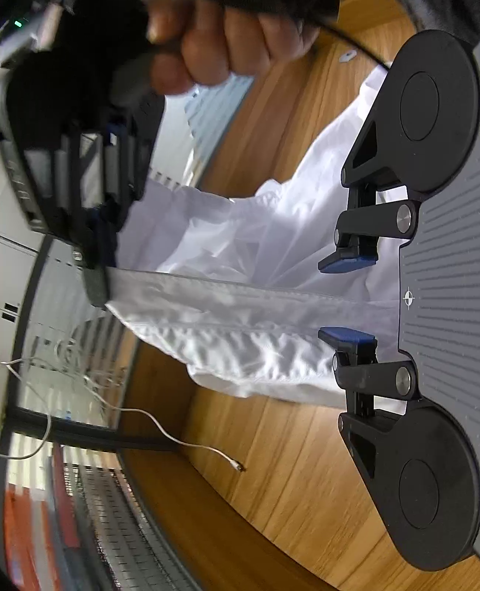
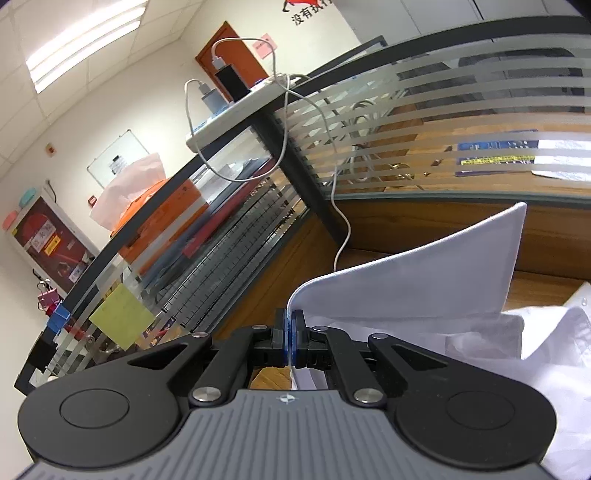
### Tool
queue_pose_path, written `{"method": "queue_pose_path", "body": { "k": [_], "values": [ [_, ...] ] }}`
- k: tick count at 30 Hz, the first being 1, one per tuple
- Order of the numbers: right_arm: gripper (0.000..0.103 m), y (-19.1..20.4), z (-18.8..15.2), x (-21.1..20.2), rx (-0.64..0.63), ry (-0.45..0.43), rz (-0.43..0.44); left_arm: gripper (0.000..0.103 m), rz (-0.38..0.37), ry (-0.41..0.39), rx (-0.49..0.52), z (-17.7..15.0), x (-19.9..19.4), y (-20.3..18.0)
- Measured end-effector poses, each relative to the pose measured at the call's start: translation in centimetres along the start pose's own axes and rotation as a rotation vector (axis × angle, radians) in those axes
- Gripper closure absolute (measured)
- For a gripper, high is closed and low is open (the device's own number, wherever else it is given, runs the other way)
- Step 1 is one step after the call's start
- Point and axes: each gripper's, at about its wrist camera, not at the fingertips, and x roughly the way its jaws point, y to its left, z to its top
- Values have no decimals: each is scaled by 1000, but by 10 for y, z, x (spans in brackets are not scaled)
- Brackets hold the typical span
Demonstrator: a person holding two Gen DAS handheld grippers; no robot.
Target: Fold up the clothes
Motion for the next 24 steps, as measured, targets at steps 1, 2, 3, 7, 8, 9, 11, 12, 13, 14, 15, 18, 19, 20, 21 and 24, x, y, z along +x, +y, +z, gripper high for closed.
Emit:
{"method": "queue_pose_path", "body": {
  "k": [1, 2, 3, 7, 8, 9, 11, 12, 13, 14, 15, 18, 19, 20, 21, 24],
  "values": [
    [101, -1, -1, 0, 5, -2, -4, 69, 14, 9, -13, -1, 5, 0],
    [101, -1, -1, -1, 8, -3, -8, 76, 28, 17, -27, -3, 10, 0],
    [101, -2, -2, -1, 9, -2, -13, 84, 43, 18, -34, -4, 13, -1],
    [100, -6, -8, -8, -12, -7, -31, 100, 33, 17, -98, -6, 10, 7],
    [98, -9, -10, -11, -16, -9, -34, 100, 20, 22, -116, -5, 6, 10],
    [98, -12, -13, -15, -22, -6, -47, 100, 5, 28, -133, -3, 1, 13],
    [78, -18, -23, -25, -51, 0, -93, 100, -22, 34, -178, 2, -7, 22],
    [74, -22, -32, -31, -69, 10, -119, 100, -36, 32, -201, 6, -11, 27],
    [74, -28, -44, -36, -83, 28, -150, 100, -50, 28, -224, 11, -15, 32],
    [74, -34, -55, -42, -98, 47, -182, 100, -61, 26, -244, 15, -19, 36],
    [74, -40, -67, -47, -111, 66, -212, 100, -69, 21, -264, 19, -23, 40],
    [74, -63, -111, -60, -115, 148, -313, 100, -86, 8, -321, 31, -32, 51],
    [74, -70, -125, -64, -105, 171, -340, 100, -88, 5, -335, 34, -34, 54],
    [74, -78, -139, -69, -89, 190, -367, 100, -90, 3, -349, 38, -36, 56],
    [74, -84, -153, -74, -75, 208, -392, 100, -90, 1, -364, 41, -38, 59],
    [74, -99, -193, -87, -43, 236, -452, 100, -103, 13, -441, 48, -41, 72]
  ]
}}
